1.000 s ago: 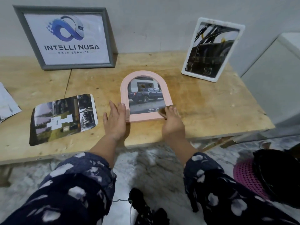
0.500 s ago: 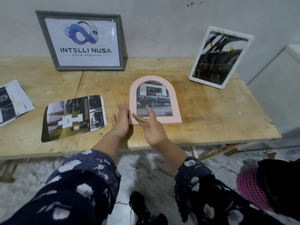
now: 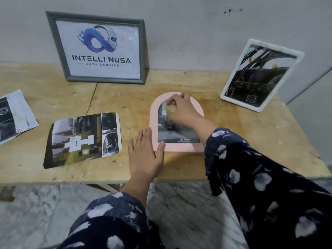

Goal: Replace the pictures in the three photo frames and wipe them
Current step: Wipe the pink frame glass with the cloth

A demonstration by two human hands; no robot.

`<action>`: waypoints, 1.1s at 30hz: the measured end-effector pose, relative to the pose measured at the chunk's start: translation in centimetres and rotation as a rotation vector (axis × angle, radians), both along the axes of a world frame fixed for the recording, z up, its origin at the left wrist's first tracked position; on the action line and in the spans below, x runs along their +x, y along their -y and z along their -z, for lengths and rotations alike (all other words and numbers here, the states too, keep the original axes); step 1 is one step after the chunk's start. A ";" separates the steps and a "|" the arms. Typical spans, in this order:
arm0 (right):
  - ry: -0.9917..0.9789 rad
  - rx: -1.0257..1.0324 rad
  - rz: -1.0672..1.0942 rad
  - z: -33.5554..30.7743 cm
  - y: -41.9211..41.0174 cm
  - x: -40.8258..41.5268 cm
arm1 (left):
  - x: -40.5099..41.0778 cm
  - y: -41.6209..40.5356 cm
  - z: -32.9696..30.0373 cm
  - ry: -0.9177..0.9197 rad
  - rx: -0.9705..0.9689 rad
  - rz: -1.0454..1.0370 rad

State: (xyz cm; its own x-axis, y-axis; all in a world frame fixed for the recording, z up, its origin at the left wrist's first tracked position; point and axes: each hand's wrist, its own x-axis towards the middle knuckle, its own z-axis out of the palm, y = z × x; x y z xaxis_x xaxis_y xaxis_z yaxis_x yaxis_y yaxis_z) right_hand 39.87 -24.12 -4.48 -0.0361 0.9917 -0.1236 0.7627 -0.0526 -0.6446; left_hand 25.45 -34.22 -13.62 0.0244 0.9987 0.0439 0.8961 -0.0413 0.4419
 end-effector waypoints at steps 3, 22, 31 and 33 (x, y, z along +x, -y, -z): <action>0.017 -0.111 0.002 0.2 -2.4 -0.7 | 0.0 -0.2 0.1 0.006 -0.006 -0.002; 0.408 0.127 0.047 2.2 -5.4 1.1 | 0.4 -0.4 -1.1 -0.150 -0.112 0.009; 0.567 -0.036 -0.042 3.0 -3.7 1.1 | 0.5 -0.4 -1.2 -0.118 -0.111 0.003; 0.543 -0.009 -0.061 3.1 -2.4 1.0 | 0.4 -0.3 -1.2 -0.110 -0.105 0.002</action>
